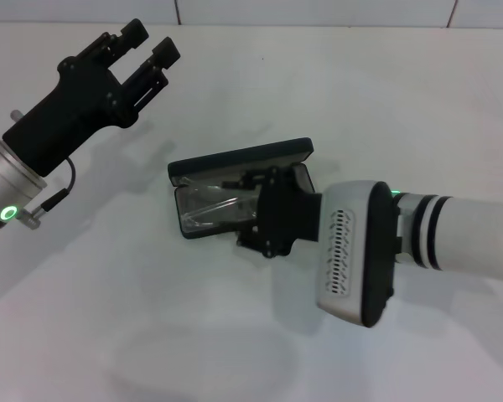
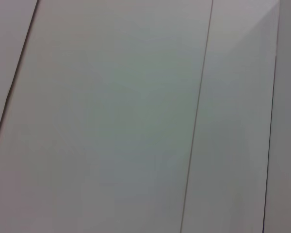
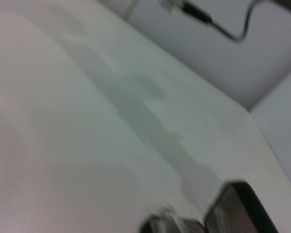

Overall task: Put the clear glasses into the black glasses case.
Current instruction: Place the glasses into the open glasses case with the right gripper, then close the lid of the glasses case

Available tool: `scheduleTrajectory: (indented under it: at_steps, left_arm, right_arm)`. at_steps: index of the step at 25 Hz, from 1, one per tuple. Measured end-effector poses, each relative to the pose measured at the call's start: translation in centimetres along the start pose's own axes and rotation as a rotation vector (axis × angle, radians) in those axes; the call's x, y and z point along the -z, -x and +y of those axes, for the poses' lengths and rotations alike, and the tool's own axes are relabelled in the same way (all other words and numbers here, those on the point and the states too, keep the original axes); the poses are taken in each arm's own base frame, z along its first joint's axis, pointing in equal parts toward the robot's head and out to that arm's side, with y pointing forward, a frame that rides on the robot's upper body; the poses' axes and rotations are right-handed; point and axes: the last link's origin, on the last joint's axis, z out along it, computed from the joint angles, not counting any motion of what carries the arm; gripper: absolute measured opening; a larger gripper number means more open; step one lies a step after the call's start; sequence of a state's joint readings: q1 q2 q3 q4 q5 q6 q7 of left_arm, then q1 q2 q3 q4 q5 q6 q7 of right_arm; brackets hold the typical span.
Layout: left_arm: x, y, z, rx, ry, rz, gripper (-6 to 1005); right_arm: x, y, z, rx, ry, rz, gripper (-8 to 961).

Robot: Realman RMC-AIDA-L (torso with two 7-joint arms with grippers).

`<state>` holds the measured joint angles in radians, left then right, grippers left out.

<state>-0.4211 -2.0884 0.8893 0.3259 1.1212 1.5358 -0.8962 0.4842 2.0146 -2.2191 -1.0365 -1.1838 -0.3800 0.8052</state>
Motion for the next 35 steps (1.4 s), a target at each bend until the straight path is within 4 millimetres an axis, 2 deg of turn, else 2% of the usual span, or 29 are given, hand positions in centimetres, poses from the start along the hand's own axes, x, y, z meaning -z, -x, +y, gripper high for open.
scheduleTrajectory:
  at_steps: [5, 10, 13, 17, 22, 25, 28, 35]
  left_arm:
    - [0.1, -0.1, -0.1, 0.004, -0.001, -0.001, 562]
    - [-0.1, -0.2, -0.2, 0.001, 0.002, 0.0, 562]
    - [0.0, 0.0, -0.4, 0.007, -0.013, -0.012, 562]
    - [0.1, 0.6, -0.6, 0.025, -0.039, -0.046, 562]
    - [-0.5, 1.5, -0.6, 0.039, -0.023, -0.125, 562]
    - [-1.6, 2.3, -0.6, 0.051, -0.002, -0.2, 562]
    - [-3.2, 2.9, -0.6, 0.061, 0.028, -0.287, 562]
    - [-7.6, 4.2, -1.3, 0.065, 0.052, -0.566, 563]
  right_arm:
    - [1.3, 0.5, -0.4, -0.067, 0.064, -0.115, 501]
    - [2.9, -0.6, -1.7, -0.171, 0.105, -0.17, 512]
    - [4.7, -1.6, -3.1, -0.252, 0.099, -0.23, 519]
    - [9.1, -3.9, -5.8, -0.401, 0.033, -0.34, 527]
    - [14.7, -7.1, -7.2, -0.549, -0.047, -0.449, 538]
    - [16.8, -7.6, -7.2, -0.569, -0.039, -0.493, 545]
    - [18.0, -7.7, -7.2, -0.566, -0.03, -0.514, 551]
    - [18.3, -7.9, -7.1, -0.569, -0.036, -0.509, 566]
